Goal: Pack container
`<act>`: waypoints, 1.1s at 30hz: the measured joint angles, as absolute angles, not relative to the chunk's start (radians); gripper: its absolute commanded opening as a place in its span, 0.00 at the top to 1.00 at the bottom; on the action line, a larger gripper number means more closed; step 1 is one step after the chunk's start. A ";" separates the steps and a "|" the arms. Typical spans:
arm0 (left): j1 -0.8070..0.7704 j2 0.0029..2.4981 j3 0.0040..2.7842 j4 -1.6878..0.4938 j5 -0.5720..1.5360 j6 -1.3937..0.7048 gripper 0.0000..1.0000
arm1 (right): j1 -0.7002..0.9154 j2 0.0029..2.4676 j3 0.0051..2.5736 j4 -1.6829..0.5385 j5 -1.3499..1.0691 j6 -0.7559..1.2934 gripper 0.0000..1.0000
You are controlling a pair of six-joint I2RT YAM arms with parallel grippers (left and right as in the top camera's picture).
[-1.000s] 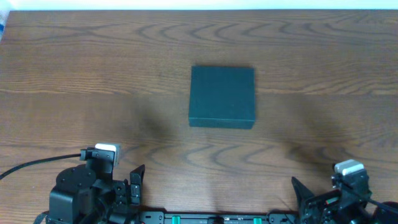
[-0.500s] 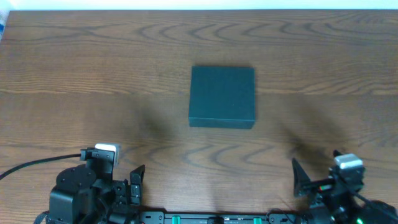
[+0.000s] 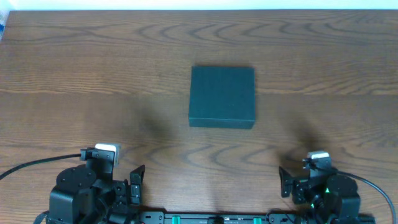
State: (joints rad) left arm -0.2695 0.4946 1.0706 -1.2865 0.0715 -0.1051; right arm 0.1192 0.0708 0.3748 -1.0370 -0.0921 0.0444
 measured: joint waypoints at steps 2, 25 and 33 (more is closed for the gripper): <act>-0.270 0.495 1.071 -1.286 0.071 -0.105 0.05 | 0.119 0.071 0.373 -1.044 -0.091 0.044 0.01; -0.270 0.495 1.071 -1.286 0.071 -0.105 0.04 | 0.119 0.071 0.363 -1.056 -0.056 0.044 0.01; -0.270 0.495 1.071 -1.286 0.071 -0.105 0.05 | 0.119 0.071 0.363 -1.056 -0.056 0.044 0.01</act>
State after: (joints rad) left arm -0.2695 0.4946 1.0706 -1.2861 0.0711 -0.1051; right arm 0.1192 0.0708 0.3634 -1.0557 -0.0555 0.0441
